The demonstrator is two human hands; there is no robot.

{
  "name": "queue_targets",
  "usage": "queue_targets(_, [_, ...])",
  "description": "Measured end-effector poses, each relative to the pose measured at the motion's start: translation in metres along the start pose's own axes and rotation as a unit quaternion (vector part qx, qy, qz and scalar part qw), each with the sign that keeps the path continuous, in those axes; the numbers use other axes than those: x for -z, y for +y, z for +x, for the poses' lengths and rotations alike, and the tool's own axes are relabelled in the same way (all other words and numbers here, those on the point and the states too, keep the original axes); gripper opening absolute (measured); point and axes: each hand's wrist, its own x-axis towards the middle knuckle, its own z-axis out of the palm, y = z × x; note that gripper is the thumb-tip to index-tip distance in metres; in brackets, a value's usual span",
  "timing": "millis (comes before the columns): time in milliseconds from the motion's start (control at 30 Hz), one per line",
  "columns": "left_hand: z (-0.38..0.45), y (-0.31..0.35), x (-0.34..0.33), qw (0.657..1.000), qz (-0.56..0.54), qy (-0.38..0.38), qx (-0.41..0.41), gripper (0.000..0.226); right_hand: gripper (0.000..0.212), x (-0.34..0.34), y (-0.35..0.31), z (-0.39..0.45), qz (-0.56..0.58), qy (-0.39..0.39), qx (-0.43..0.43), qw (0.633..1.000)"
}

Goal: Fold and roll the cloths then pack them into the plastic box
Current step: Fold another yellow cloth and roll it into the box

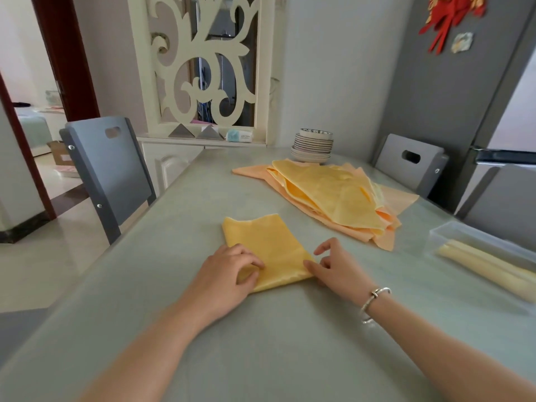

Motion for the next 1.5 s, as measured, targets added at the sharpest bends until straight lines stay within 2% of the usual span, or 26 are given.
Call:
queue_targets(100, [-0.002,0.0,0.001,1.0,-0.008,-0.003,0.009,0.016,0.034,0.002,-0.003,-0.011,-0.069,0.007,0.045,0.997])
queue_targets(200, [-0.003,0.0,0.003,1.0,-0.014,-0.015,0.024,0.017,0.041,0.009,-0.002,-0.017,-0.169,0.042,0.153,0.973])
queue_targets(267, [-0.004,0.001,0.006,0.999,-0.026,-0.018,0.029,0.016,0.042,0.015,-0.003,-0.018,-0.169,0.022,0.224,0.96])
queue_targets(333, [-0.005,0.003,0.01,0.998,-0.041,-0.022,0.032,0.019,0.038,0.018,-0.003,-0.017,-0.177,-0.021,0.248,0.952])
queue_targets(400, [-0.006,0.004,0.015,0.998,-0.042,-0.036,0.032,0.025,0.032,0.015,0.0,-0.014,-0.209,-0.044,0.251,0.944])
queue_targets(500, [-0.008,0.007,0.019,0.998,-0.006,-0.054,0.017,0.037,0.026,0.01,0.003,-0.007,-0.24,-0.019,0.257,0.936])
queue_targets(667, [-0.008,0.008,0.023,0.998,0.0,-0.058,0.014,0.02,0.02,0.007,0.003,-0.004,-0.251,0.0,0.243,0.937])
queue_targets(867, [-0.011,0.003,0.028,0.995,0.006,-0.096,0.018,0.021,0.016,0.007,0.001,-0.011,-0.201,-0.002,0.228,0.953])
queue_targets(1100, [-0.011,0.004,0.027,0.996,0.016,-0.085,0.017,0.02,0.023,0.012,-0.001,-0.014,-0.204,-0.054,0.231,0.95])
queue_targets(1300, [-0.01,0.01,0.027,0.995,0.072,-0.069,-0.012,0.021,0.026,0.01,-0.003,-0.012,-0.275,-0.02,0.273,0.922])
queue_targets(1400, [-0.01,0.013,0.026,0.994,0.084,-0.065,-0.004,0.025,0.012,0.009,0.0,-0.011,-0.221,-0.016,0.251,0.942])
queue_targets(1500, [-0.011,0.015,0.025,0.994,0.09,-0.057,0.003,0.029,0.003,0.013,0.006,-0.008,-0.096,-0.029,0.165,0.981])
